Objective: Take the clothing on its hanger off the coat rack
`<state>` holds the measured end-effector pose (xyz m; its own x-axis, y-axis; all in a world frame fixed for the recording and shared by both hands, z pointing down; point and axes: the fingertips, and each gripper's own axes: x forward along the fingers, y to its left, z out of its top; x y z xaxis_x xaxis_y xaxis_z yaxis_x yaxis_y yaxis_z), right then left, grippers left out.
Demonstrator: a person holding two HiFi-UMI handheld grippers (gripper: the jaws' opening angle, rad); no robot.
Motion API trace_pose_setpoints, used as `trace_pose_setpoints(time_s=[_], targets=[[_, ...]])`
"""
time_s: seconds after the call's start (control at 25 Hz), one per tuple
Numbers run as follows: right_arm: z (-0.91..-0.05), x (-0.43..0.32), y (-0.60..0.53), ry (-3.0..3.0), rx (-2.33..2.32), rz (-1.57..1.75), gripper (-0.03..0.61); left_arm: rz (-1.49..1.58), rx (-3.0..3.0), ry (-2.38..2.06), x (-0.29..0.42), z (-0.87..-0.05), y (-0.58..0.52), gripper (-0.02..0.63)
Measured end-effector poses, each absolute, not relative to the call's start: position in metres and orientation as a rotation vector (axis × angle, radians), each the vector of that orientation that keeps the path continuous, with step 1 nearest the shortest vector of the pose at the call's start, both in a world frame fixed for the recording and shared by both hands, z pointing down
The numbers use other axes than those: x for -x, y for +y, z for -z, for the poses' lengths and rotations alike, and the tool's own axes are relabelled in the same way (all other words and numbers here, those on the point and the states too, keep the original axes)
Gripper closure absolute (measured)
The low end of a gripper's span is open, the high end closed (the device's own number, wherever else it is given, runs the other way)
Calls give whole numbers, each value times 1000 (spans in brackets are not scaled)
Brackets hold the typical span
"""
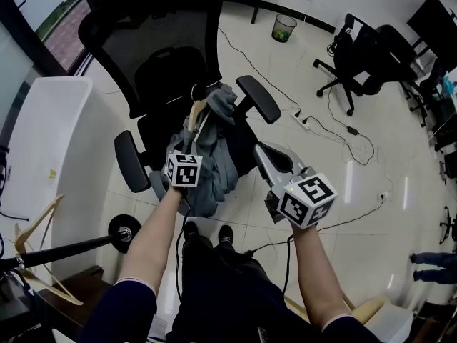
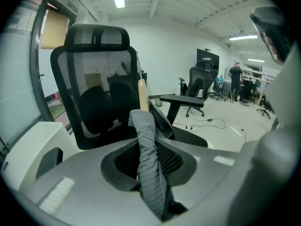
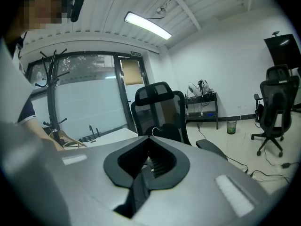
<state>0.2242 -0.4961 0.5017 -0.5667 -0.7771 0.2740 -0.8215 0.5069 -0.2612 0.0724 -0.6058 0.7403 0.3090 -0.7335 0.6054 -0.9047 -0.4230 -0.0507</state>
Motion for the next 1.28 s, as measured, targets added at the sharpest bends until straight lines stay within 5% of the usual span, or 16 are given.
trace_pose_setpoints(time_s=[0.16,0.4,0.52,0.64,1.28], targets=[[-505,-223,-500,-2619,-1389,-561,577,-782,-2298,-1501,-70,-742,-607,417],[-506,-223,-502,-2626,-1376,-581,577,-750,-2289,-1537,-65,-728,-595,417],[-503,-217,-505,-2648,-1358,-586,577,-730,-2319,-1517,-66,-708,-587,451],[-500,-207,-509,-2674,-1329,-577,577,-671,-2359,-1490,-71,-668,-576,603],[-436,-140,-521,-2846,-1228,-379,577,-204,-2738,-1272,-91,-444,-524,603]])
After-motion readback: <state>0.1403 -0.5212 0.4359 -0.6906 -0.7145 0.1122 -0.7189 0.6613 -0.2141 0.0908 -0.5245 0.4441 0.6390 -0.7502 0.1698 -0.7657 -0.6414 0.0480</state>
